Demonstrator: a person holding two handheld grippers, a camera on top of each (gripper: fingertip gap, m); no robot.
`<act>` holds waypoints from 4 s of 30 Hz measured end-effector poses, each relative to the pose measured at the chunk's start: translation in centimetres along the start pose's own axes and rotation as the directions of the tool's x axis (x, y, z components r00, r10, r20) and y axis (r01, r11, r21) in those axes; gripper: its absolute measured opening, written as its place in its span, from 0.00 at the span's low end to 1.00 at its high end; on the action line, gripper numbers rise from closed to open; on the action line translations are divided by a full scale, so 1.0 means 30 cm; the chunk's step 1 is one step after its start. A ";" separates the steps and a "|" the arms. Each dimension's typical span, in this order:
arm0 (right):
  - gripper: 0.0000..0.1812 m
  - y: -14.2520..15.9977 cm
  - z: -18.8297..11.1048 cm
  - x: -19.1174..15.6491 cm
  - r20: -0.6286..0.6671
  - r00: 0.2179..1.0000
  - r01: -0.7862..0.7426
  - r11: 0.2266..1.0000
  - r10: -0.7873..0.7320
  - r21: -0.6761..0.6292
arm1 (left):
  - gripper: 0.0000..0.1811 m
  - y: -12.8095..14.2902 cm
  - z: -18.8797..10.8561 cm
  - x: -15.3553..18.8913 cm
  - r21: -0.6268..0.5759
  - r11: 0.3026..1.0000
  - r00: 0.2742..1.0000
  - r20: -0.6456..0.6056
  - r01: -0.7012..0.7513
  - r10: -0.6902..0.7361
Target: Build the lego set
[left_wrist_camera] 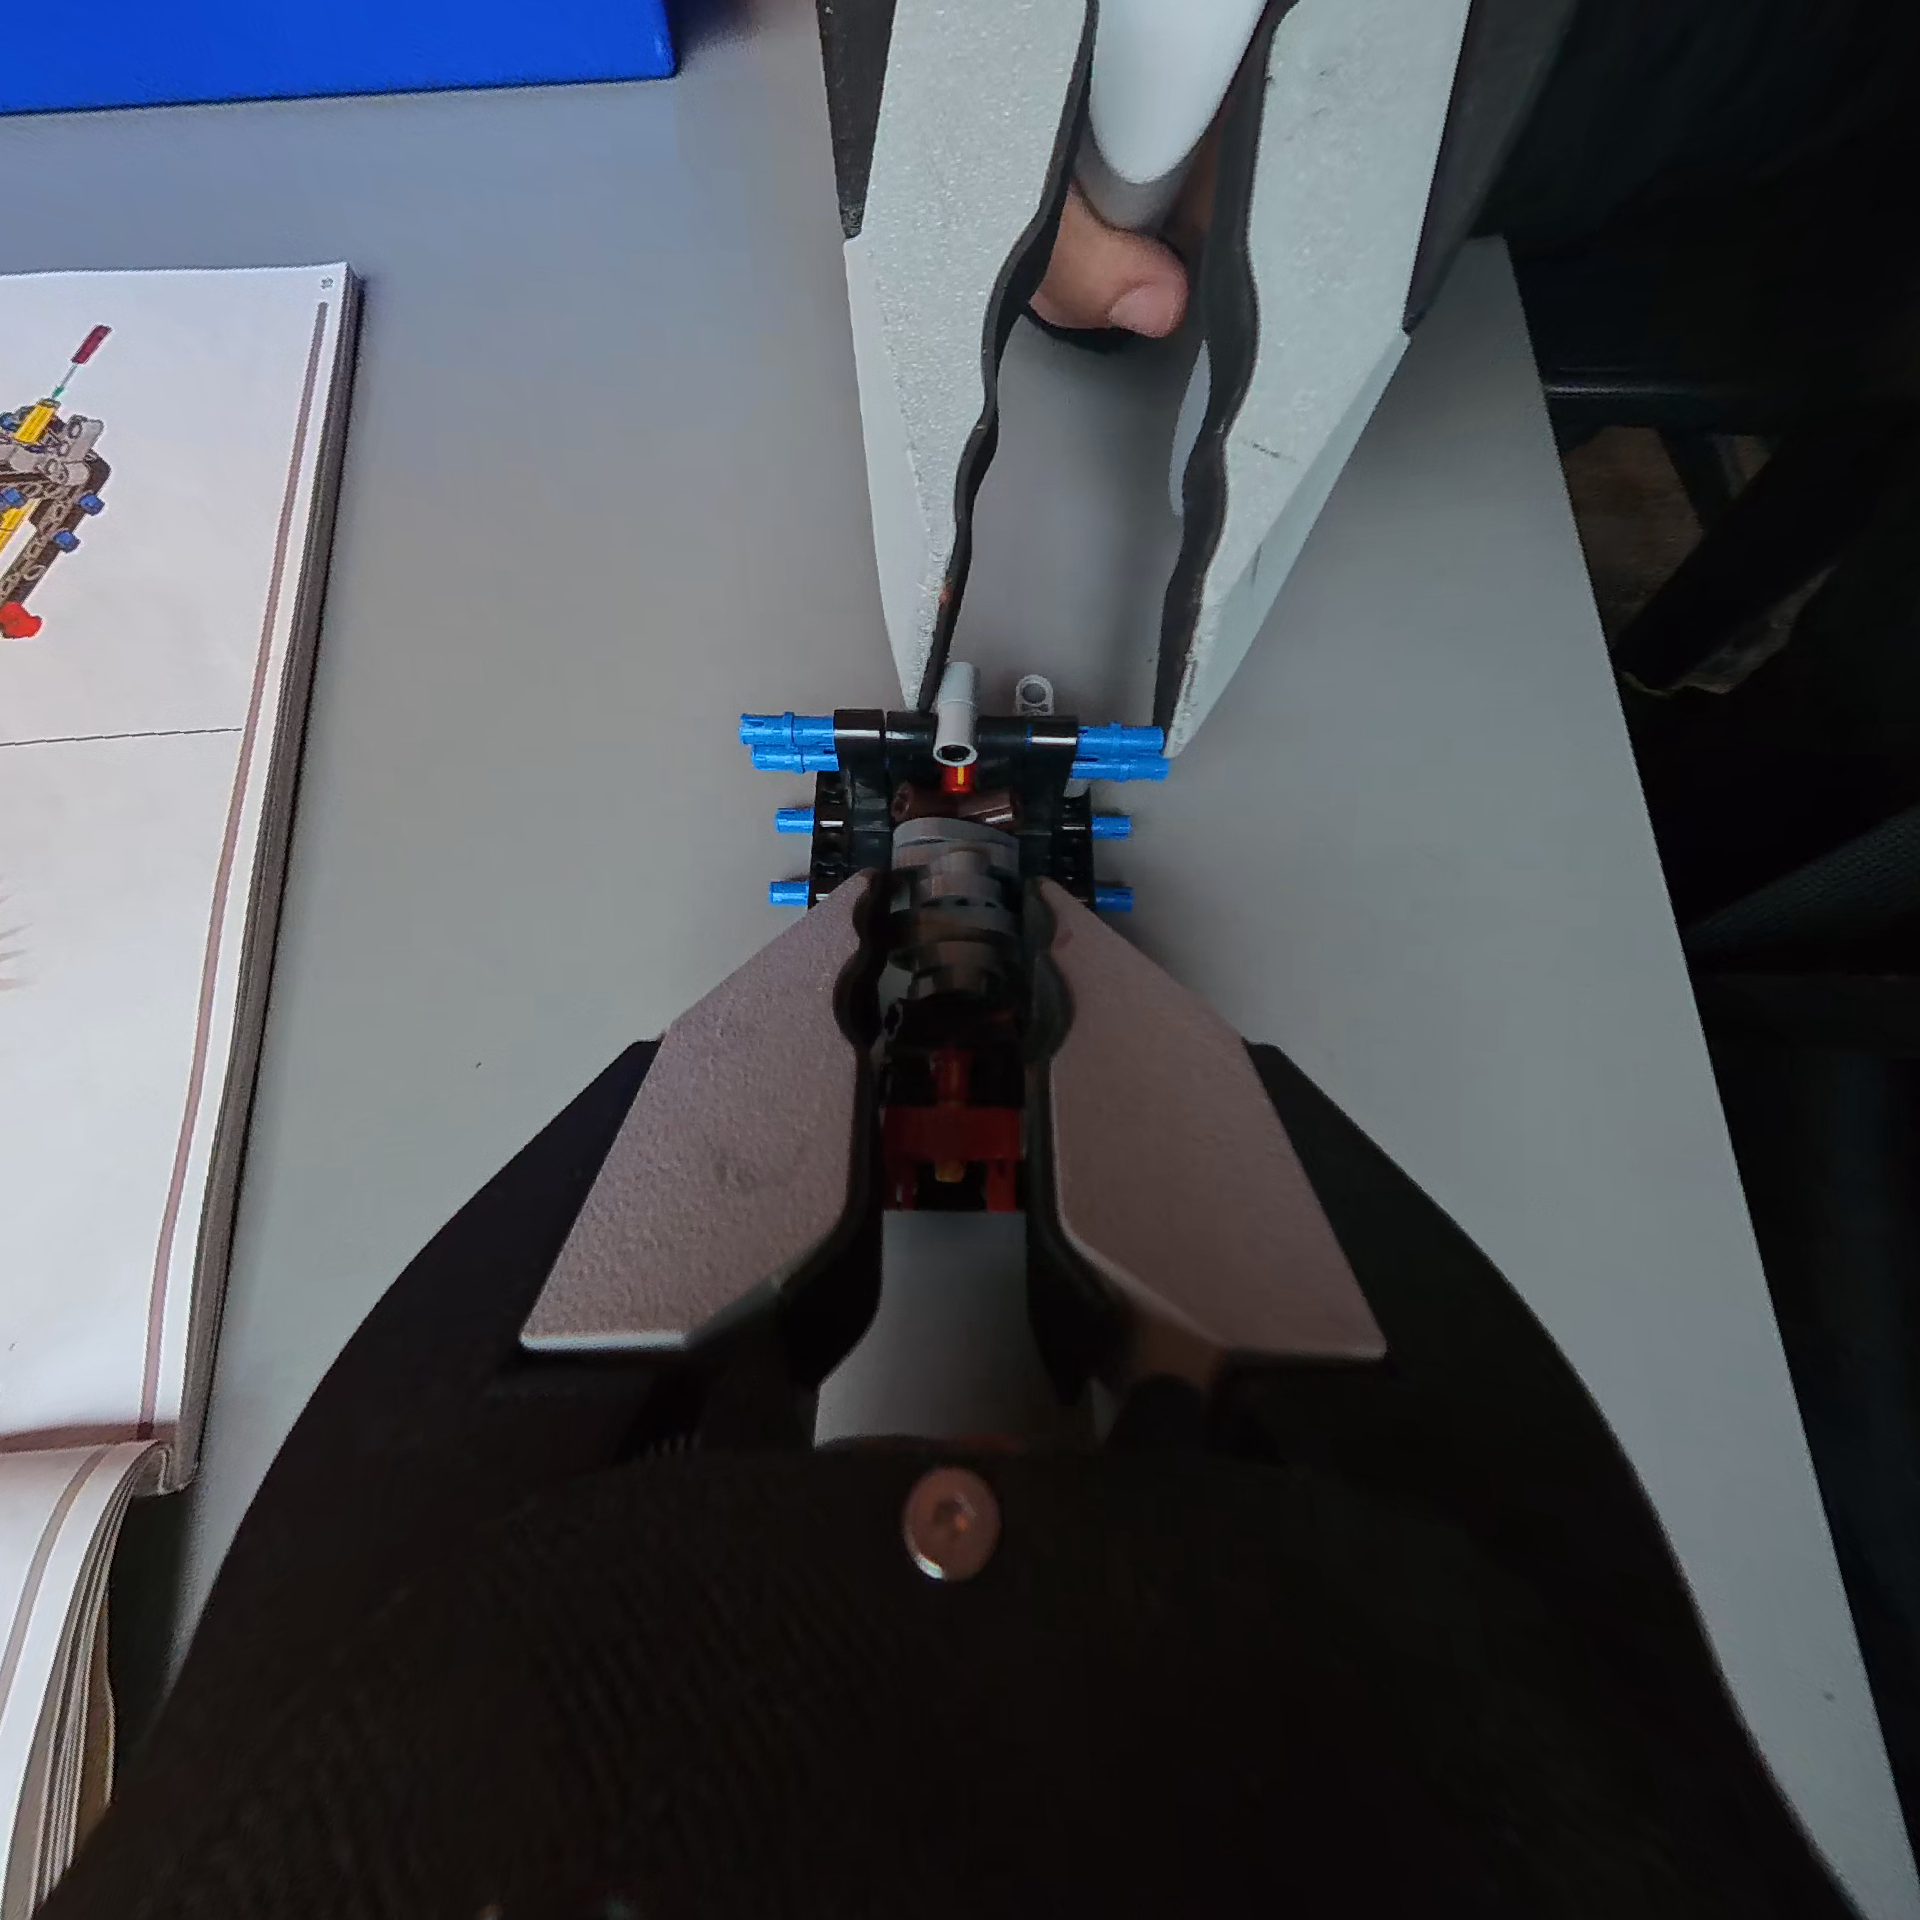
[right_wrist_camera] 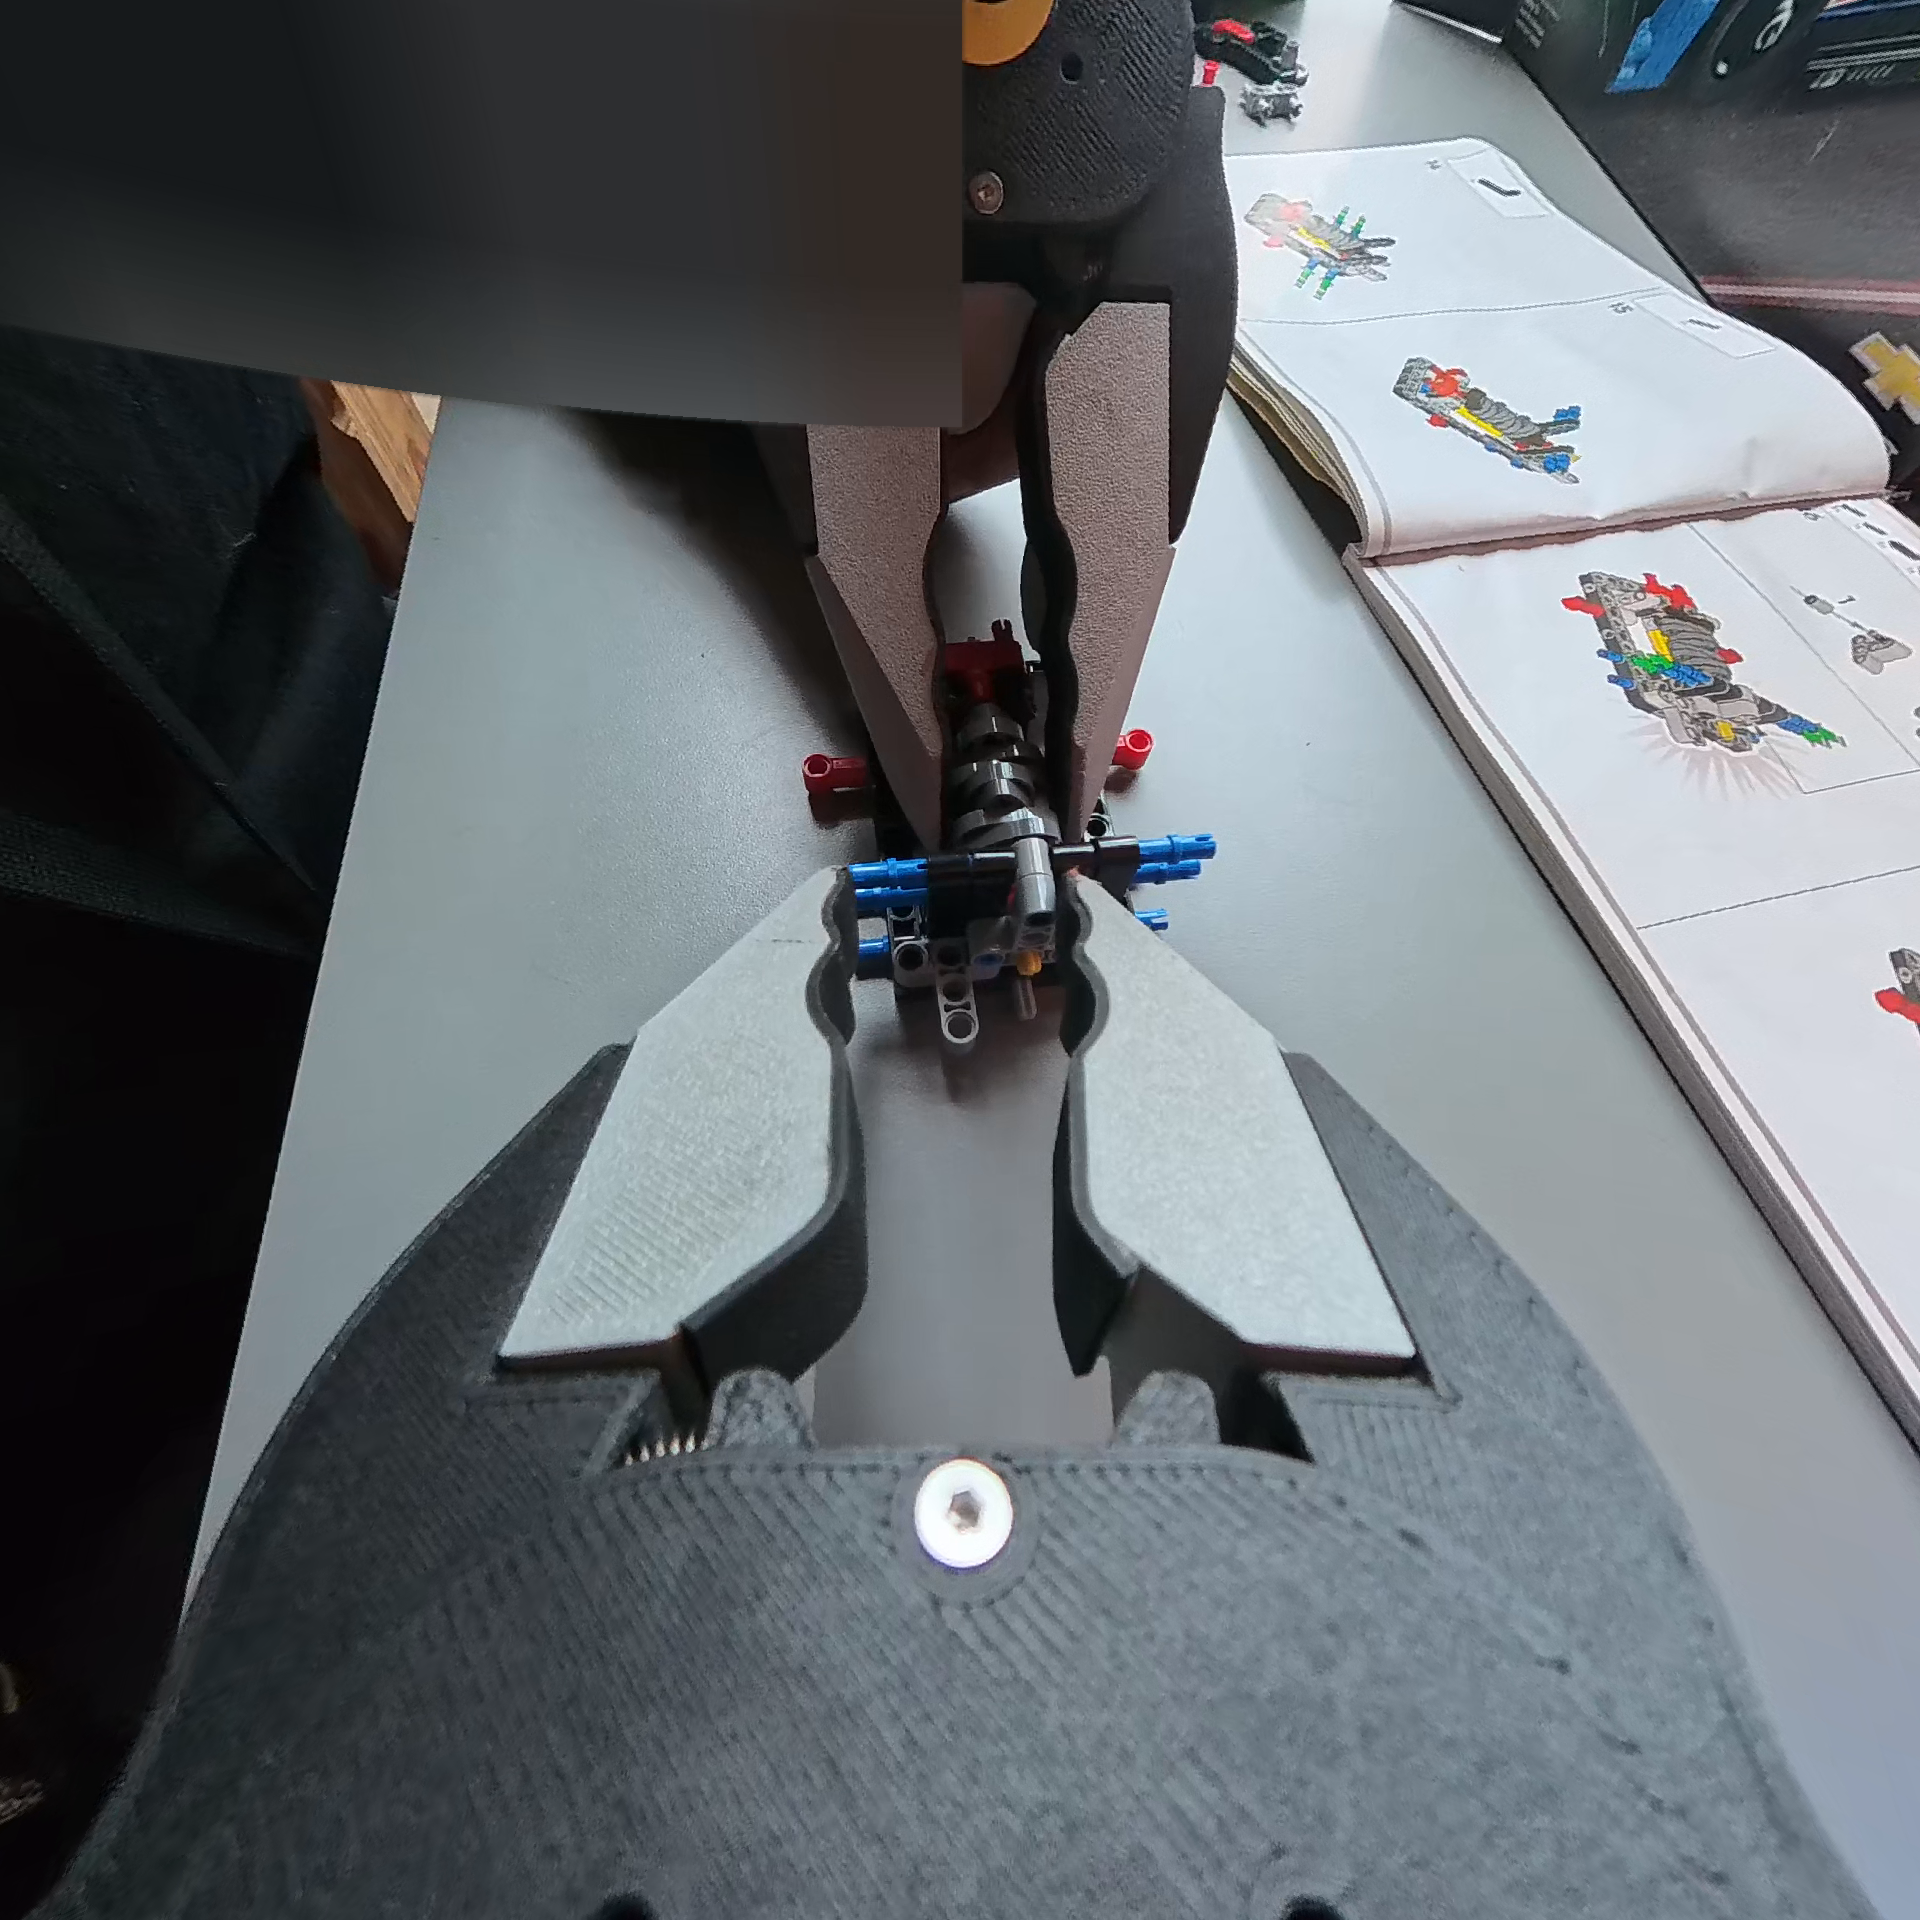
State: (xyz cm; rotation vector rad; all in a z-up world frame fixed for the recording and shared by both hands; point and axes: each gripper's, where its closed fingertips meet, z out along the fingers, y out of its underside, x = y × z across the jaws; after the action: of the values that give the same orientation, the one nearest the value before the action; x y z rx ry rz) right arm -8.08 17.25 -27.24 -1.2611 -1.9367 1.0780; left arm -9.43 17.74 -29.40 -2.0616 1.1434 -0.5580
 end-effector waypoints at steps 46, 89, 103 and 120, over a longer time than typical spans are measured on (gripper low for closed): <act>0.19 0.000 -0.007 0.016 -0.016 0.999 0.046 0.999 -0.046 0.003 | 0.13 -0.008 0.009 -0.020 0.008 0.995 0.979 0.179 -0.098 0.095; 0.25 0.001 -0.004 0.126 0.167 0.982 0.097 0.995 -0.091 -0.026 | 0.13 -0.004 -0.001 -0.027 0.020 0.991 0.980 0.150 -0.135 0.131; 0.22 0.006 0.018 0.111 0.228 0.965 0.142 0.989 -0.131 -0.036 | 0.13 -0.003 -0.001 -0.025 0.023 0.991 0.983 0.137 -0.130 0.126; 0.20 0.006 0.018 0.107 0.209 0.961 0.191 0.981 -0.183 -0.019 | 0.13 -0.002 -0.001 -0.023 0.032 0.997 0.994 0.084 -0.075 0.072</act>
State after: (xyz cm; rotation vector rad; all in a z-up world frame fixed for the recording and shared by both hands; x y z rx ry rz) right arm -9.65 20.08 -27.54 -0.9936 -2.1930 1.1142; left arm -9.77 18.34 -29.36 -1.9854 1.1486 -0.4499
